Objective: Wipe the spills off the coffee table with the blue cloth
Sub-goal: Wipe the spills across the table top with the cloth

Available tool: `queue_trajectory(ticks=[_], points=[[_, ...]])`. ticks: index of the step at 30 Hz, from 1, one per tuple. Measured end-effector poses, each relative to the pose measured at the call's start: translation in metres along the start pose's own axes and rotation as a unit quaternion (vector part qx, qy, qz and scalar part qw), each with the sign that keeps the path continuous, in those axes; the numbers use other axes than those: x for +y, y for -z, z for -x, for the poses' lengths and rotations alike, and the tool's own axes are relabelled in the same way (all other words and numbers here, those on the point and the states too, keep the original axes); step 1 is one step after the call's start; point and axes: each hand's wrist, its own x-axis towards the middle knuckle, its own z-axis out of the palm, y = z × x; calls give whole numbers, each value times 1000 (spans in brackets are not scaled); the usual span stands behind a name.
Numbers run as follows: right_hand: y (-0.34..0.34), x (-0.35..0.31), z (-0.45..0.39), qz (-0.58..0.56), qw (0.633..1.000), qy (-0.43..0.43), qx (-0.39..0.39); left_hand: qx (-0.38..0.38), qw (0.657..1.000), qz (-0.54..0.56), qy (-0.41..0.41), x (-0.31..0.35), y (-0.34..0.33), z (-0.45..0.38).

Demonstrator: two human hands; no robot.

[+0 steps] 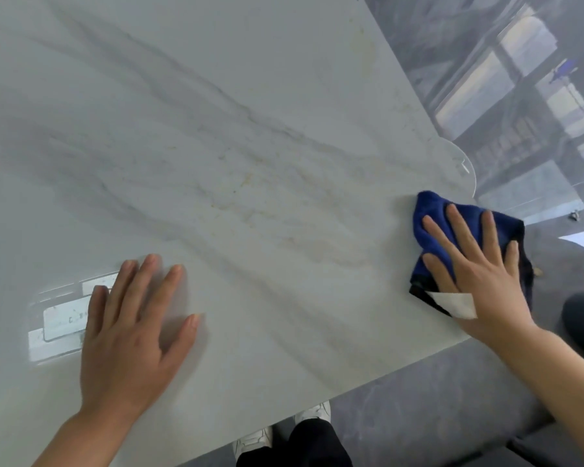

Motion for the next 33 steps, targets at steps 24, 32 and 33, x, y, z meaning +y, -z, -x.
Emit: queue_trajectory(ticks=[24,32,33], points=[[-5,-22,91,-8,999,-31,23,-29,1000,2,3,2,5,-1],[-12,-20,90,-12,998,-3,64,-32,999,0,0,2,5,-2],[-11,-20,88,-8,997,8,81,-35,999,-1,1,2,6,-2]])
